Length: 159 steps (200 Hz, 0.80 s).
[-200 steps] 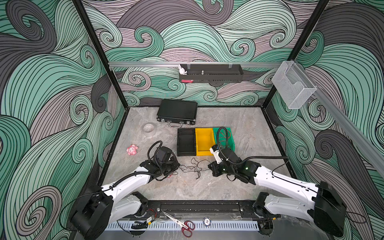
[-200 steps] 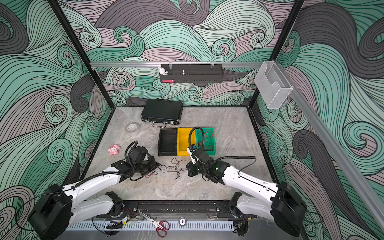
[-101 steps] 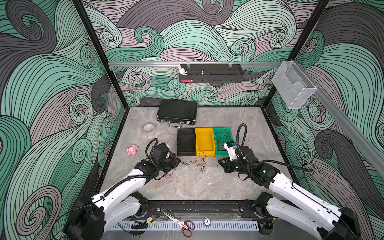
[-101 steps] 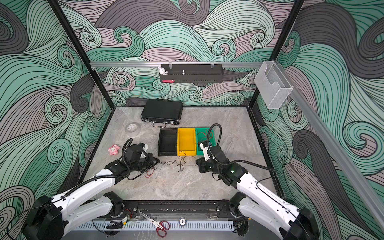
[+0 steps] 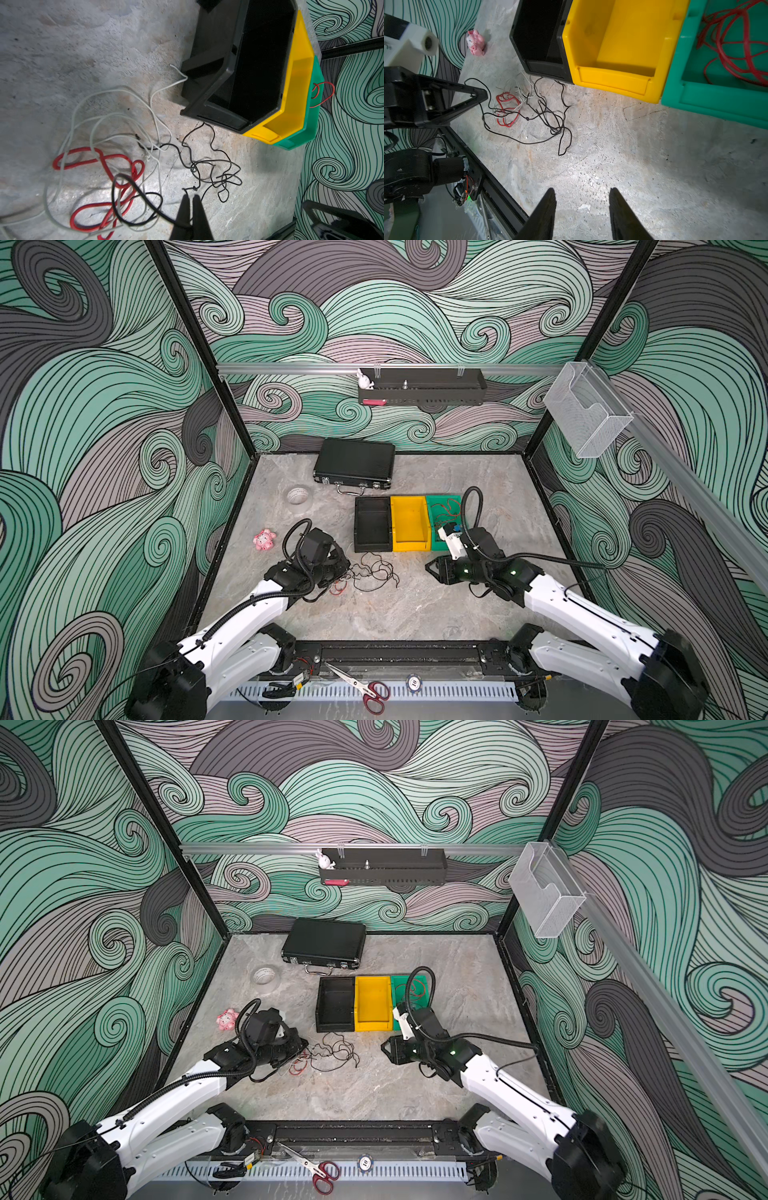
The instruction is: Untangle the cables
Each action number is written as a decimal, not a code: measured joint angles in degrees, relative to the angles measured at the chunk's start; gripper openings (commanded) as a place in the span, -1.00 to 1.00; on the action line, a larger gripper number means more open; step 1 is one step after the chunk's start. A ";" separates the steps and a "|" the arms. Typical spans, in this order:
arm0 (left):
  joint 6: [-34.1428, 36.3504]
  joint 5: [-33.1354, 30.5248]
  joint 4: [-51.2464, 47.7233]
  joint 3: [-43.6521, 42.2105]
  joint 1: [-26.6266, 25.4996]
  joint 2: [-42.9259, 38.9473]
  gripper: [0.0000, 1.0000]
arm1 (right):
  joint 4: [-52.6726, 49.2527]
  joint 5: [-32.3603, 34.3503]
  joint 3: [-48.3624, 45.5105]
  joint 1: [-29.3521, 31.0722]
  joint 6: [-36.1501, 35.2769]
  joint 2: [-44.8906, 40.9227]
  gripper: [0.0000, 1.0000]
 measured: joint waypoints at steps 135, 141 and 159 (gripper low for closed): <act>1.75 -2.34 -3.21 0.02 0.57 -6.45 -1.00 | 17.90 -1.44 7.43 10.80 0.39 32.17 -0.33; 1.75 -2.34 -3.21 0.02 0.61 -6.45 -1.00 | 18.29 -1.49 7.52 10.80 0.48 32.76 -0.36; 1.75 -2.34 -3.21 0.02 0.68 -6.45 -1.00 | 19.69 -1.90 7.72 10.80 0.74 34.58 -0.48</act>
